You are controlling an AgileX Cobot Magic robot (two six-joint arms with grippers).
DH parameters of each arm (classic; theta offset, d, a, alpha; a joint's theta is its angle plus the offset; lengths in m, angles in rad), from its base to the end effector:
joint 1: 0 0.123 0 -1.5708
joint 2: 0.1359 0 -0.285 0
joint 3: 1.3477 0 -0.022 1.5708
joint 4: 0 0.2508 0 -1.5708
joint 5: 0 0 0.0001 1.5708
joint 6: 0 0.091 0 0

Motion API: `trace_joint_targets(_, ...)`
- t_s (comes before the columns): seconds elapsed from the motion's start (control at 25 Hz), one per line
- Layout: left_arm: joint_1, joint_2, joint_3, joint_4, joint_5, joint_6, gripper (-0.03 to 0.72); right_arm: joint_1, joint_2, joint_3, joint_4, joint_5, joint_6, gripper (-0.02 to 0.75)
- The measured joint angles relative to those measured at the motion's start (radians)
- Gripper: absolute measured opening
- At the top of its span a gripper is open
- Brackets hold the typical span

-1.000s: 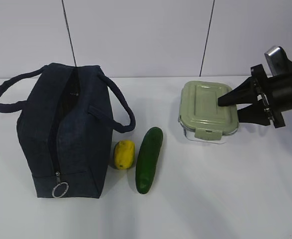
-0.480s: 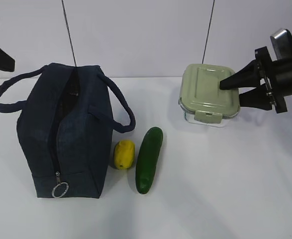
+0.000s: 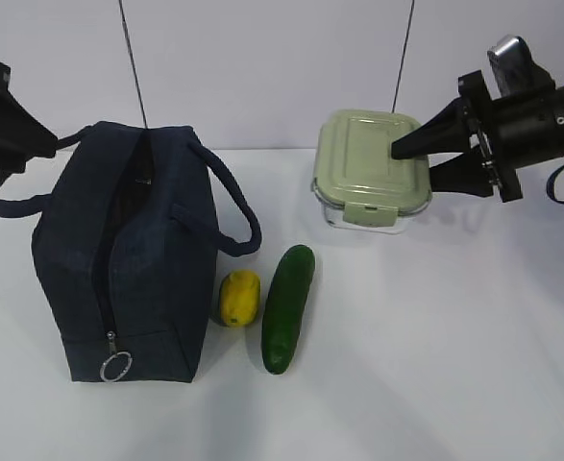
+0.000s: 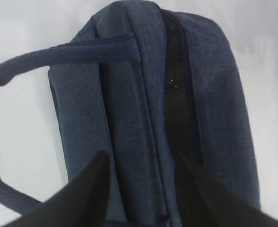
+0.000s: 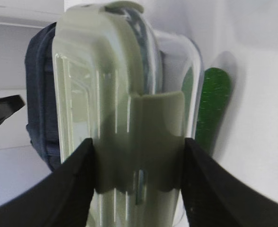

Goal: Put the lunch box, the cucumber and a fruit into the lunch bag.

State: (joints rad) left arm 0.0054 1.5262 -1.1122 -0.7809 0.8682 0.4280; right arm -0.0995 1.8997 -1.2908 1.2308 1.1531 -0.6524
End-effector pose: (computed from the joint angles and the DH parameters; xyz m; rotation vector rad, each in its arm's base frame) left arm 0.3106 -0.0473 0.2815 0.0201 2.5387 -0.7839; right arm 0.3802 0.0409 0.2294 0.0828 2.4593 1.4208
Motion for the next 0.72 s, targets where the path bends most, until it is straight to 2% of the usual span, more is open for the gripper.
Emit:
trace_joint_targets(0.28, -0.002, 0.052, -0.07, 0.0, 0.006, 0.019, 0.326, 0.029, 0.0, -0.056, 0.022, 0.015, 0.04, 0.378)
trace_joint_targets(0.44, -0.044, 0.098, -0.129, 0.012, 0.029, 0.021, 0.326, 0.033, 0.0, -0.058, 0.027, 0.015, 0.051, 0.378)
trace_joint_targets(0.56, -0.078, 0.121, -0.152, 0.076, 0.05, 0.021, 0.326, 0.044, 0.0, -0.058, 0.027, 0.016, 0.052, 0.378)
trace_joint_targets(0.72, -0.083, 0.123, -0.173, 0.166, 0.068, -0.04, 0.326, 0.048, 0.0, -0.058, 0.027, 0.016, 0.054, 0.378)
